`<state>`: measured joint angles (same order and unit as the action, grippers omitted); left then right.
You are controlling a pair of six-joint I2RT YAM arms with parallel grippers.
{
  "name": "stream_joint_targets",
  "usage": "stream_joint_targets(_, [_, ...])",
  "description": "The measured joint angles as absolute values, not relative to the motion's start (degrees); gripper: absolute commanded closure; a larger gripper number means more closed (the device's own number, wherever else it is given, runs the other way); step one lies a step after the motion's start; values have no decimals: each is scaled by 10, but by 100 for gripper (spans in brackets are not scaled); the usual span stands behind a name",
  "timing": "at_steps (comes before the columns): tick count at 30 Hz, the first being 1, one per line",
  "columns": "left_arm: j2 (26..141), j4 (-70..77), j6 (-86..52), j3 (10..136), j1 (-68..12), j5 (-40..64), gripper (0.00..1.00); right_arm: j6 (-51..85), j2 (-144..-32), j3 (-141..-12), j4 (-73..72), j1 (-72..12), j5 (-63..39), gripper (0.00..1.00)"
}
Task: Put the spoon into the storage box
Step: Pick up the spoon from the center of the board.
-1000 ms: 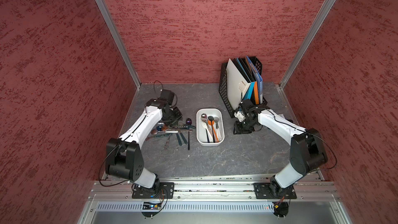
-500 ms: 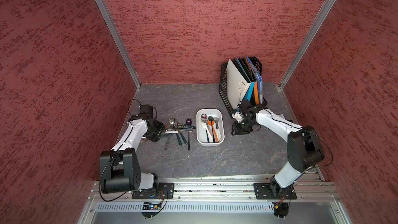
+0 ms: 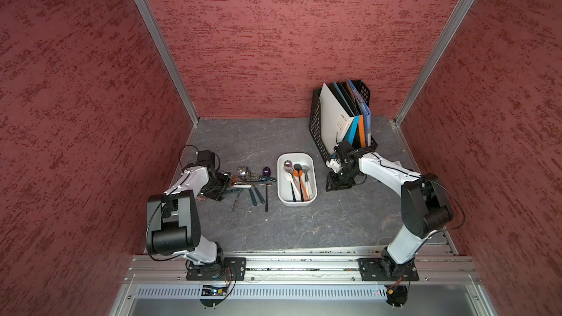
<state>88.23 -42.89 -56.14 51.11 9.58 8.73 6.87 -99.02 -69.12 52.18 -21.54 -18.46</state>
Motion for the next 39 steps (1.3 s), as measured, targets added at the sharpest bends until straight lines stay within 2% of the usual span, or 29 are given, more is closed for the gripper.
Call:
stream_joint_targets(9, [896, -406, -572, 511, 98, 69, 48, 65, -1006, -700, 526, -215, -185, 54])
stream_joint_targets(19, [917, -385, -572, 510, 101, 70, 56, 63, -1017, -715, 533, -215, -185, 54])
stream_joint_targets(28, [898, -357, -572, 482, 101, 68, 56, 60, -1021, -720, 535, -215, -185, 54])
stream_joint_targets(35, [864, -336, -581, 447, 101, 59, 50, 60, -1021, -720, 535, -215, -185, 54])
stream_joint_targets(39, [854, -337, -582, 438, 101, 52, 50, 60, -1021, -720, 535, -215, -185, 54])
